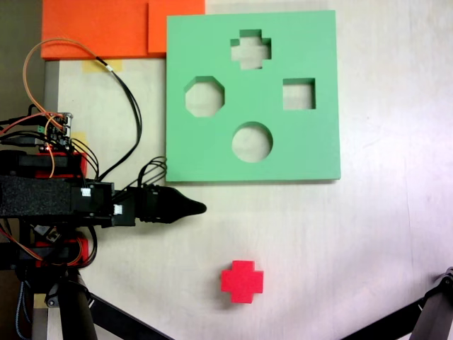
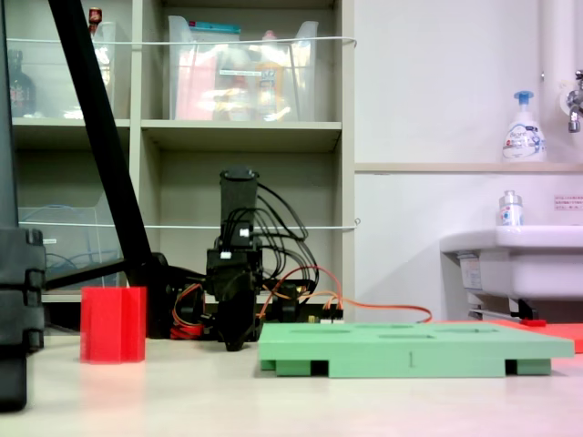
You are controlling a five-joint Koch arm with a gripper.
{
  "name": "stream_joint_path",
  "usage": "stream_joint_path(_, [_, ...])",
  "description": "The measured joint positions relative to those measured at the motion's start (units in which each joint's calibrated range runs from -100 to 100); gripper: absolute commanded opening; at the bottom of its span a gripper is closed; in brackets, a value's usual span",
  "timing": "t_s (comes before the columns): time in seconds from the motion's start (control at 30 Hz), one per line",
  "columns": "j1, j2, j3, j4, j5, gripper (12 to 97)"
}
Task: Put the cross columnar block into the corresponding hole
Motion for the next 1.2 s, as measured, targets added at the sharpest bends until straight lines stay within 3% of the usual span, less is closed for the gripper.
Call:
stream_joint_path(0.97, [-1.47, 0.0, 0.0, 0.0, 2.98, 48.6])
stream_joint_path(1.2, [-4.93, 0.0, 0.49, -0.2, 23.79, 42.5])
